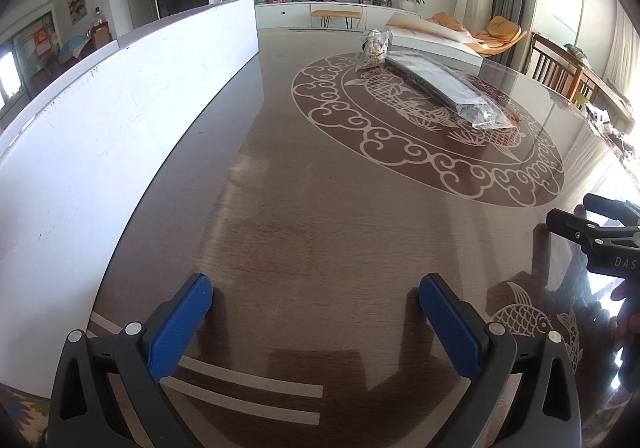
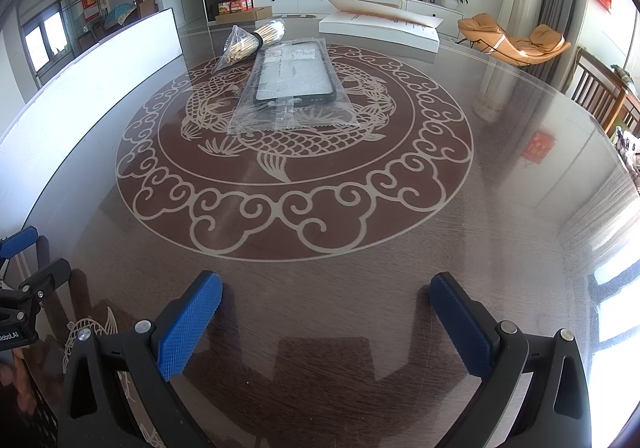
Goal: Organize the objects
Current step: 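Move both empty tools back over the table, then grasp the bagged screen protector with the right tool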
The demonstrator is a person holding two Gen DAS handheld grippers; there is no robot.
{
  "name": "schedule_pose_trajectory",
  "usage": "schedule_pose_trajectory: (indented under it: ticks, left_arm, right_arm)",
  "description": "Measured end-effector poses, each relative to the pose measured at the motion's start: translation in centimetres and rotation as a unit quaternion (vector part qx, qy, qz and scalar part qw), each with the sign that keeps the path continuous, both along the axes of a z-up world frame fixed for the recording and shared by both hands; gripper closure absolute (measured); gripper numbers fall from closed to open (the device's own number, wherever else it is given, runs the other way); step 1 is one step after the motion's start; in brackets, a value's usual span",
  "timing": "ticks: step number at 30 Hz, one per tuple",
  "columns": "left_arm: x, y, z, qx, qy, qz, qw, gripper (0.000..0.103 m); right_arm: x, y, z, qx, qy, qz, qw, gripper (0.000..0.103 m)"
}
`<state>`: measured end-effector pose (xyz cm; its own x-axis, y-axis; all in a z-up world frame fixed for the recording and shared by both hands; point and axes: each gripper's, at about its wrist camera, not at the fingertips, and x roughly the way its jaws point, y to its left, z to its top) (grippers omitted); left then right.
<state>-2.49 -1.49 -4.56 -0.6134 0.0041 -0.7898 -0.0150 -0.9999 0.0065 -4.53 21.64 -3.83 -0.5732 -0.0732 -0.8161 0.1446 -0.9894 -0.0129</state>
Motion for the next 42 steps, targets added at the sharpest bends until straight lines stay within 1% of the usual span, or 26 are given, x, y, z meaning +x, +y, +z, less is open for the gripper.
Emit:
schedule_pose_trajectory:
  ticks: [3,4,7,9,11,13,16,19,21,23,26,28,30,31,32,33,35,39,42]
  left_arm:
    - [0.0,0.0,0.0,0.000,0.001,-0.003,1.0000,0.000]
    - [0.1,0.0,0.0,0.000,0.001,-0.003,1.0000,0.000]
    - [0.1,0.0,0.0,0.001,0.002,-0.002,1.0000,0.000]
    - [0.1,0.0,0.0,0.001,0.003,-0.002,1.0000,0.000]
    - [0.2,0.0,0.0,0.001,0.005,-0.002,1.0000,0.000]
    - [0.2,0.0,0.0,0.001,0.007,-0.002,1.0000,0.000]
    - [0.2,0.0,0.0,0.001,0.009,-0.002,1.0000,0.000]
    - [0.2,0.0,-0.1,0.001,0.008,-0.002,1.0000,0.000]
    - [0.2,0.0,-0.1,0.001,0.008,-0.002,1.0000,0.000]
    - [0.2,0.0,-0.1,0.001,0.008,-0.001,1.0000,0.000]
    - [0.1,0.1,0.0,0.001,0.009,0.002,1.0000,0.000]
    - [0.0,0.1,-0.1,0.001,0.009,0.004,1.0000,0.000]
    - [0.0,0.1,-0.1,0.001,0.009,0.004,1.0000,0.000]
    - [-0.2,0.0,-0.2,0.001,0.009,0.004,1.0000,0.000]
    - [-0.2,0.0,-0.2,0.001,0.009,0.004,1.0000,0.000]
    - [-0.2,0.0,-0.2,0.001,0.009,0.004,1.0000,0.000]
    - [-0.2,0.0,-0.3,0.001,0.010,0.004,0.9999,0.000]
    - [-0.3,0.0,-0.3,0.001,0.010,0.004,0.9999,0.000]
    - [-0.3,0.0,-0.3,0.001,0.010,0.004,0.9999,0.000]
  right_arm:
    - [-0.9,0.0,0.3,0.001,-0.027,0.011,1.000,0.000]
    - [-1.5,0.1,0.6,-0.004,-0.026,0.010,1.000,0.000]
    - [-4.1,0.0,2.6,-0.025,0.002,0.022,0.999,0.000]
    - [-6.8,-0.7,3.9,-0.023,0.024,0.027,0.999,0.000]
    - [-10.1,-1.8,4.6,-0.026,0.028,0.031,0.999,0.000]
    - [-13.7,-3.2,4.2,-0.026,0.005,0.040,0.999,0.000]
    - [-18.3,-4.9,2.7,-0.015,-0.034,0.041,0.998,0.000]
    - [-21.3,-6.3,1.5,0.005,-0.052,0.046,0.998,0.000]
    - [-22.5,-7.2,0.8,0.018,-0.063,0.055,0.996,0.000]
    - [-23.2,-7.8,0.3,0.037,-0.068,0.062,0.995,0.000]
    - [-23.9,-7.6,0.2,0.028,-0.066,0.060,0.996,0.000]
    - [-24.0,-7.1,0.0,0.009,-0.068,0.053,0.996,0.000]
    - [-23.6,-6.9,0.0,0.010,-0.063,0.059,0.996,0.001]
    - [-23.3,-6.8,0.0,0.010,-0.059,0.062,0.996,0.002]
    - [-23.0,-6.6,0.2,0.009,-0.053,0.063,0.997,0.009]
    - [-22.6,-6.5,0.4,0.008,-0.047,0.064,0.997,0.019]
    - [-22.0,-6.3,0.7,0.007,-0.043,0.061,0.997,0.027]
    - [-19.7,-5.0,0.8,0.007,-0.044,0.055,0.998,0.027]
    - [-16.6,-3.2,0.9,0.005,-0.046,0.048,0.998,0.027]
